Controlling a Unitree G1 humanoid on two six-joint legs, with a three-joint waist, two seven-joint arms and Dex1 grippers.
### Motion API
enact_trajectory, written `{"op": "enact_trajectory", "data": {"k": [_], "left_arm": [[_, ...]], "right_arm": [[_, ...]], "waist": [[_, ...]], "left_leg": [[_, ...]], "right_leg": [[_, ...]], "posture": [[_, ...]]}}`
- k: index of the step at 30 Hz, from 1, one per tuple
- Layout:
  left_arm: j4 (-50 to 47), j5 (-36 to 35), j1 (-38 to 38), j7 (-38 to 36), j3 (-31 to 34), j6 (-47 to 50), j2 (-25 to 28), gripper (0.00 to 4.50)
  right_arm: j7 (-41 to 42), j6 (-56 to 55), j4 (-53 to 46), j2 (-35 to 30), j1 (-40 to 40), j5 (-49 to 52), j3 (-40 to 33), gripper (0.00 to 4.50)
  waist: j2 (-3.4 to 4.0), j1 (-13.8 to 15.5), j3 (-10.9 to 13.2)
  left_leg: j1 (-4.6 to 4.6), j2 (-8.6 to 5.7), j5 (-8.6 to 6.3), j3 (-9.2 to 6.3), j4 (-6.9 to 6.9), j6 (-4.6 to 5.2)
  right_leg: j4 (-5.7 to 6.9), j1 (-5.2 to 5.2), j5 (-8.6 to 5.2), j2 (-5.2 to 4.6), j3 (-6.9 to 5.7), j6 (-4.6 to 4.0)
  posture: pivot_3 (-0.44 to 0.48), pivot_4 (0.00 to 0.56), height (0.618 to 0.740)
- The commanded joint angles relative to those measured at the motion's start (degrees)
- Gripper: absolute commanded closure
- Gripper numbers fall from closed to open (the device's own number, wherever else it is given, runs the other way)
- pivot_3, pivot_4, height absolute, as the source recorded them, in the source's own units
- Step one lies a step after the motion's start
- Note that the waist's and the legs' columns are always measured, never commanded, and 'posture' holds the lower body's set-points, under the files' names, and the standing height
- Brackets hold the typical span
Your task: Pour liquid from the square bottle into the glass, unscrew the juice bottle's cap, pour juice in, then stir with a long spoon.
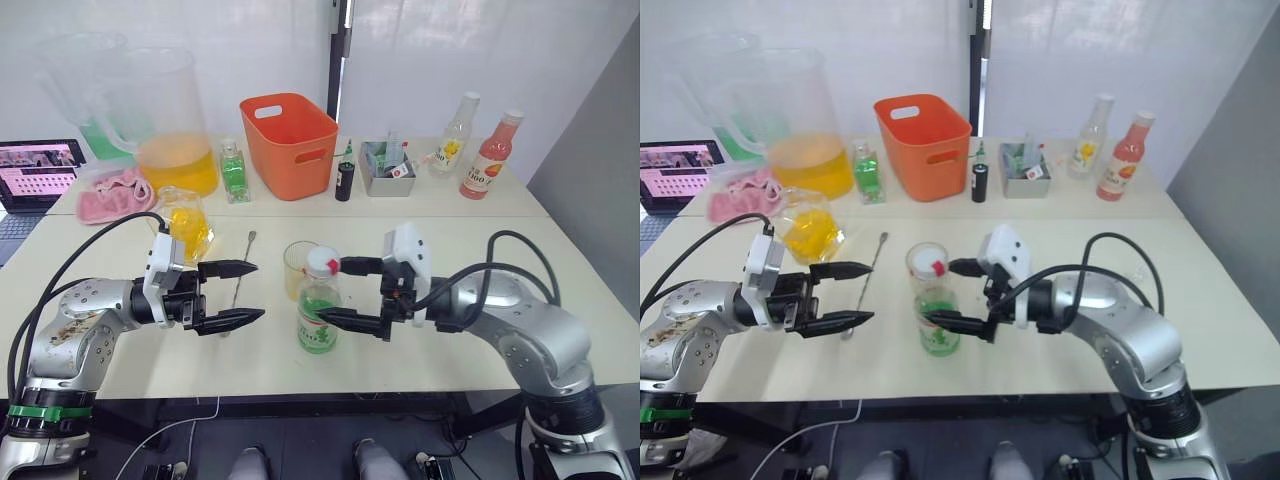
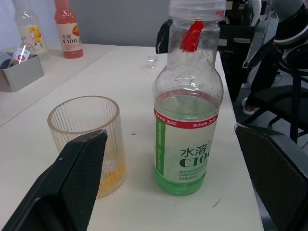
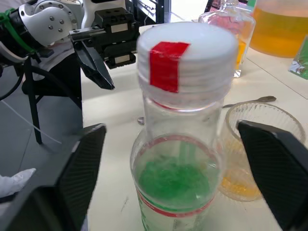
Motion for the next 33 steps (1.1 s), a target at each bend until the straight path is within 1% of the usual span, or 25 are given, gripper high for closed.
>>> {"op": "enact_trajectory", "data": {"k": [1, 7, 12, 15, 17, 20, 25, 30, 33], "left_arm": [[-1.4, -1.2, -2.2, -0.3, 0.6, 0.7, 0.3, 0.0], [-0.6, -2.0, -6.3, -0.6, -0.5, 2.5, -0.7, 0.0], [0.0, -1.8, -11.5, -1.0, -3.7, 5.2, -3.1, 0.0], [0.5, -0.5, -13.9, -2.0, -6.7, 6.6, -3.5, 0.0], [0.6, -0.2, -15.7, -2.0, -8.7, 7.9, -4.5, 0.0], [0.5, -0.1, -16.9, -1.5, -10.0, 8.8, -5.7, 0.0], [0.5, 0.8, -18.6, -0.3, -12.4, 9.3, -8.5, 0.0], [3.5, 3.4, -22.0, 0.0, -14.9, 7.3, -12.1, 0.0], [4.6, 4.2, -23.1, -0.1, -15.2, 6.9, -13.4, 0.0]], "right_arm": [[1.9, -1.8, -0.6, -2.7, 1.3, 2.4, -4.7, 0.02], [3.4, 0.5, -2.7, -9.8, 6.8, 8.9, -15.1, 0.02], [2.9, 6.1, -7.3, -17.2, 10.9, 21.6, -27.3, 0.02], [0.4, 8.6, -9.6, -20.5, 13.3, 30.8, -33.6, 0.02], [-2.2, 9.2, -11.0, -22.1, 14.9, 35.7, -36.4, 0.02], [-5.9, 8.6, -12.4, -23.6, 16.6, 39.8, -37.5, 0.02], [-11.6, 6.9, -14.2, -25.3, 18.2, 44.3, -37.2, 0.02], [-14.6, 5.2, -15.4, -26.3, 19.5, 44.9, -36.1, 0.02], [-15.5, 4.3, -15.4, -26.7, 19.8, 45.1, -35.5, 0.02]], "waist": [[0.0, 0.2, 0.0], [0.0, 0.7, 0.0], [0.0, 1.4, 0.0], [0.0, 1.3, 0.0], [0.0, 1.4, 0.0], [0.0, 1.3, 0.0], [0.0, 1.4, 0.0], [-0.01, 1.5, 0.0], [-0.01, 1.5, 0.0]], "left_leg": [[-0.02, 0.0, 0.0, -0.01, 0.02, 0.0], [-0.13, -0.01, 0.0, -0.06, 0.23, 0.0], [-0.13, -0.03, 0.0, -0.13, 0.29, 0.0], [-0.11, -0.03, 0.0, -0.15, 0.29, 0.0], [-0.09, -0.03, 0.0, -0.17, 0.29, 0.0], [-0.04, -0.06, 0.0, -0.29, 0.35, 0.0], [0.28, -0.1, -0.01, -0.39, 0.32, 0.0], [0.27, -0.17, 0.0, -0.48, 0.35, 0.0], [0.25, -0.21, 0.0, -0.53, 0.36, 0.0]], "right_leg": [[0.0, 0.0, 0.0, 0.0, -0.01, 0.0], [-0.01, 0.03, 0.02, -0.01, -0.05, 0.05], [-0.02, 0.12, 0.03, -0.01, -0.07, 0.07], [-0.04, 0.16, 0.03, 0.0, -0.08, 0.08], [-0.04, 0.2, 0.03, 0.0, -0.09, 0.08], [-0.11, 0.4, 0.03, 0.0, -0.16, 0.09], [-0.24, 0.81, 0.01, -0.03, -0.21, 0.09], [-0.29, 0.9, 0.01, -0.04, -0.21, 0.09], [-0.33, 0.93, 0.01, -0.05, -0.22, 0.1]], "posture": [[0.0, 0.15, 0.722], [0.0, 0.15, 0.722], [0.0, 0.15, 0.722], [0.0, 0.15, 0.722], [0.0, 0.15, 0.722], [0.0, 0.15, 0.722], [0.0, 0.15, 0.722], [0.0, 0.15, 0.722], [0.0, 0.15, 0.722]]}}
